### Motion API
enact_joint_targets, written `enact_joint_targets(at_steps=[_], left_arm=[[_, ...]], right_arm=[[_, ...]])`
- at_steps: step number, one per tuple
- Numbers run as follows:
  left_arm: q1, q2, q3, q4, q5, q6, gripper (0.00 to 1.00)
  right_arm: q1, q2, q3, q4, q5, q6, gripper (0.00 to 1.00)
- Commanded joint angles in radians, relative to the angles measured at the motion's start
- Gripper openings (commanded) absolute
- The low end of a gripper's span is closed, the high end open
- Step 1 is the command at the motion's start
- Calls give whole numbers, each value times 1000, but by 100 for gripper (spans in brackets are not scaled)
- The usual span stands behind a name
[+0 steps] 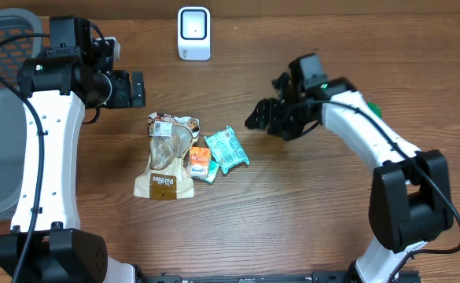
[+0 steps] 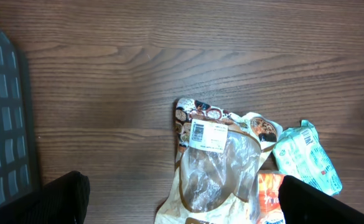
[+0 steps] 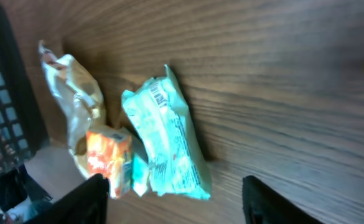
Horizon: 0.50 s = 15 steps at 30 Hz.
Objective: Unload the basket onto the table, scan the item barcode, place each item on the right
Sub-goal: 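Move the right gripper to the mint-green wipes pack and grasp it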
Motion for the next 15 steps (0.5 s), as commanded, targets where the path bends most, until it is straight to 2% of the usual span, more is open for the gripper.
enact_joint_targets(at_steps=[1,6,15], left_arm=[[5,7,18,3,11,19,99],[5,7,19,3,11,19,100],[5,7,19,3,11,19,100]], right_arm=[[24,-8,-67,51,24,146,62],[62,-8,-154,136,26,250,56],[129,-8,-234,240,29,372,55]])
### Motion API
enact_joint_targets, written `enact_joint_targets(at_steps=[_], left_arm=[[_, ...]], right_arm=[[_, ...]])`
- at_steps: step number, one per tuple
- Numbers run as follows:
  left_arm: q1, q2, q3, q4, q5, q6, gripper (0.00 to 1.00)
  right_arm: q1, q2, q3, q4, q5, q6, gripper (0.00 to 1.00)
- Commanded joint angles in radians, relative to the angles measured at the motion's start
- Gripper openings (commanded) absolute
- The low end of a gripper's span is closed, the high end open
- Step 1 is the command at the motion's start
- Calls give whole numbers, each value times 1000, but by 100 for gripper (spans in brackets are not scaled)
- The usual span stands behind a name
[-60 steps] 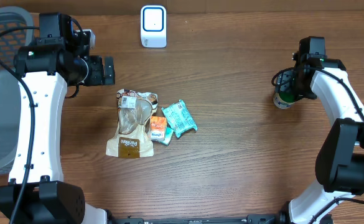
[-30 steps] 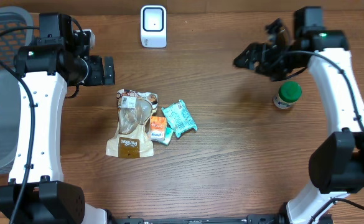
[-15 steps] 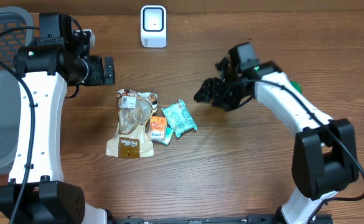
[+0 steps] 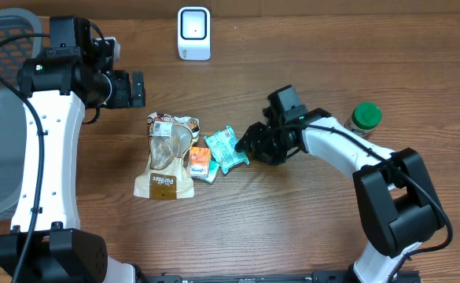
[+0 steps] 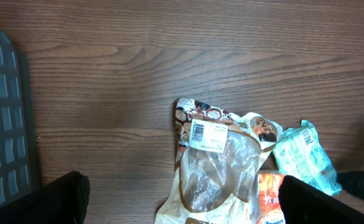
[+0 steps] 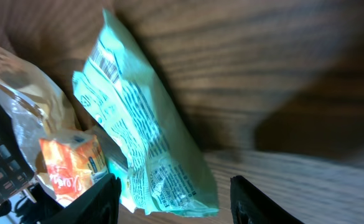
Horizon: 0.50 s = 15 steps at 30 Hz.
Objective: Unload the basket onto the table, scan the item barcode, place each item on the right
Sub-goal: 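Move the right gripper to the mint-green wipes pack and grasp it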
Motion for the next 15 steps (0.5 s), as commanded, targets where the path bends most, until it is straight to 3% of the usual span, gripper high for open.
enact_joint_targets(at_steps=[1,15], left_arm=[[5,7,18,4,11,19,100],[5,7,19,3,11,19,100]], right_arm=[[16,-8,-25,14,6,76,55],[65,-8,-31,57,84,148,55]])
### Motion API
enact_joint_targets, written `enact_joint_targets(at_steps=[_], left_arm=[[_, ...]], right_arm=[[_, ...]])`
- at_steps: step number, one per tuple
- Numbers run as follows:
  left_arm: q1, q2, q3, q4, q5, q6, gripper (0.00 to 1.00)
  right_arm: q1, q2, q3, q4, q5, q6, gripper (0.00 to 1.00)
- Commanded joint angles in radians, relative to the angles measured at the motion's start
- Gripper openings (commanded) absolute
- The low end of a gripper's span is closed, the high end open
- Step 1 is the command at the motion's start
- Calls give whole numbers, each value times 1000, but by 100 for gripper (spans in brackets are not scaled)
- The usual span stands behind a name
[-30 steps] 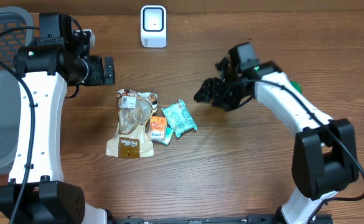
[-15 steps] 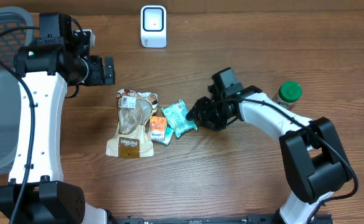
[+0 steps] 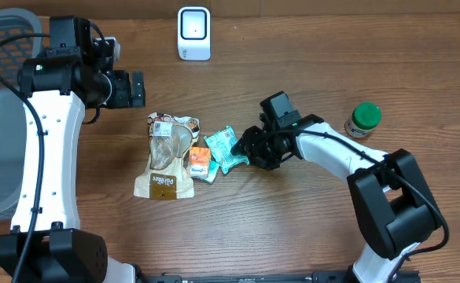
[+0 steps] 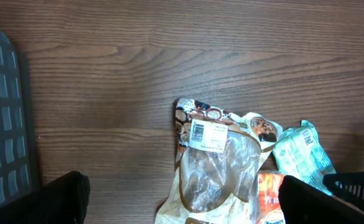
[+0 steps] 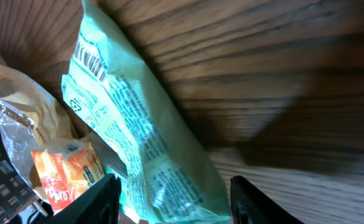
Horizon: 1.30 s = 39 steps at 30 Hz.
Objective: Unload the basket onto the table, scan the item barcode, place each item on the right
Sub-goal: 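Move the right gripper to the mint-green wipes pack and grasp it, then lift the wipes pack up off the table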
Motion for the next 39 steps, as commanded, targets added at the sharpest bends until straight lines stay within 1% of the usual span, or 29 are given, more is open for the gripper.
enact_joint_targets(at_steps=[1,6,10,13,16,17,18,24,29,34,39], left_arm=[[5,7,18,3,11,19,99],[5,7,19,3,11,19,100],[5,7,19,3,11,19,99],[5,7,19,3,11,19,100],[5,7,18,3,11,19,100],[5,7,18,3,11,19,99],[5,7,19,3,11,19,100],[5,7,19,3,11,19,100],[5,7,19,3,11,19,100],[5,7,19,3,11,19,100],[5,7,19,3,11,19,100]], right_arm=[[20,-6,-6,4,53,34,54],[23,32,-6,21,53,64,53],[19,63,-6,45,10,62,44],[16,63,-6,54,10,58,30],[10,63,-3,60,6,46,13],[7,63,-2,65,-6,26,7],[1,62,3,69,-29,-5,4],[-62,19,50,60,-101,-221,4],[-144,-92,85,57,-215,-489,4],[-209,-235,92,29,-232,-597,4],[-219,-365,92,-56,-234,-712,4]])
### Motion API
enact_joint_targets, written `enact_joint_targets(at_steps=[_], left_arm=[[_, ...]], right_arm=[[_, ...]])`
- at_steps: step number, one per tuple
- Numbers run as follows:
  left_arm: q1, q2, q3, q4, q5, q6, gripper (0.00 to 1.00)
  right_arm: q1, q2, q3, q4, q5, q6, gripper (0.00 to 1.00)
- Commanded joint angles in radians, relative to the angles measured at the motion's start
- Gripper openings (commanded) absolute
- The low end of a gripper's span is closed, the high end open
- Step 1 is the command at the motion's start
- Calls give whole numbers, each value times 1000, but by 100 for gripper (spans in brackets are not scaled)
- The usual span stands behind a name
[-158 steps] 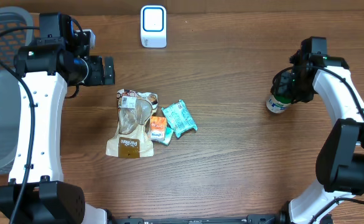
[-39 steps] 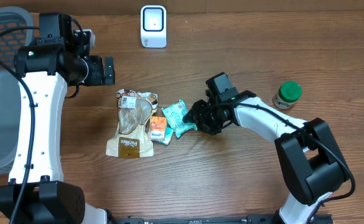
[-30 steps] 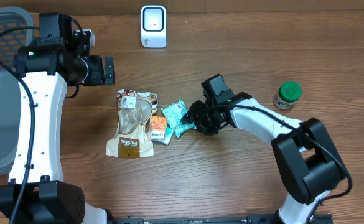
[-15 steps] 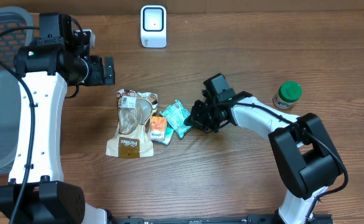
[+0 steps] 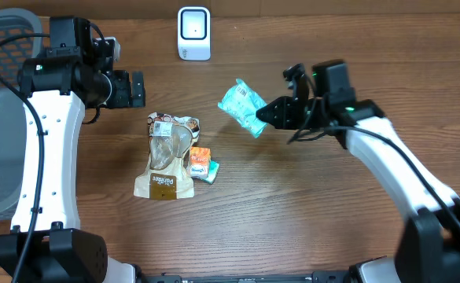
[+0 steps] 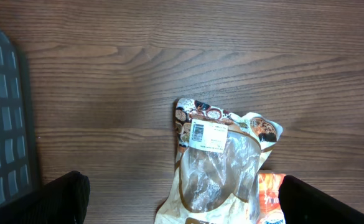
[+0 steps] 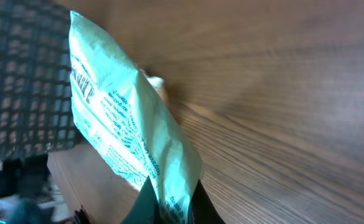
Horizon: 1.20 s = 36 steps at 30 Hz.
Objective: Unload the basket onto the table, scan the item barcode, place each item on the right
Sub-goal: 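Lift the wipes pack up off the table, then hold the wipes pack under the white scanner with the right gripper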
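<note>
A mint-green packet (image 5: pixel 244 108) hangs in the air above the table, right of centre, with my right gripper (image 5: pixel 271 113) shut on its end. The right wrist view shows that packet (image 7: pixel 127 123) pinched between the dark fingers (image 7: pixel 149 203) at the bottom edge. The white barcode scanner (image 5: pixel 193 33) stands at the back of the table. My left gripper (image 5: pixel 133 89) is open at the far left, above the table, with nothing between its fingers (image 6: pixel 60 198).
A tan snack pouch (image 5: pixel 167 153) and a small orange packet (image 5: pixel 200 163) lie left of centre. A grey basket stands at the left edge. The tan pouch (image 6: pixel 216 162) fills the left wrist view.
My right gripper was around the green packet on the table beside the orange packet. Now it is shut on it and holds it up, further back and right. The left arm is unchanged.
My right gripper was open in the air right of the packets. Then it was down at the green packet, then closer around it. Now the packet is off the table in its grip. A green-lidded jar seen at the right is out of sight now.
</note>
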Motion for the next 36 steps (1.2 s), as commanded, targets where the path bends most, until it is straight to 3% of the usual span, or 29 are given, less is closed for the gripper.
enact_joint_targets(at_steps=[1,8,20,26,31,36], left_arm=[[5,7,18,3,11,19,100],[5,7,19,3,11,19,100],[5,7,19,3,11,19,99],[5,7,19,3,11,19,100],[5,7,18,3,11,19,100],[5,7,18,3,11,19,99]], right_arm=[[5,-95,27,-40,-38,-143,4],[5,-203,27,-95,-20,-146,4],[5,-206,27,-158,-20,-137,4],[5,-203,45,-183,29,-51,4],[7,-134,251,-357,152,-45,4],[39,70,681,-625,308,-98,4]])
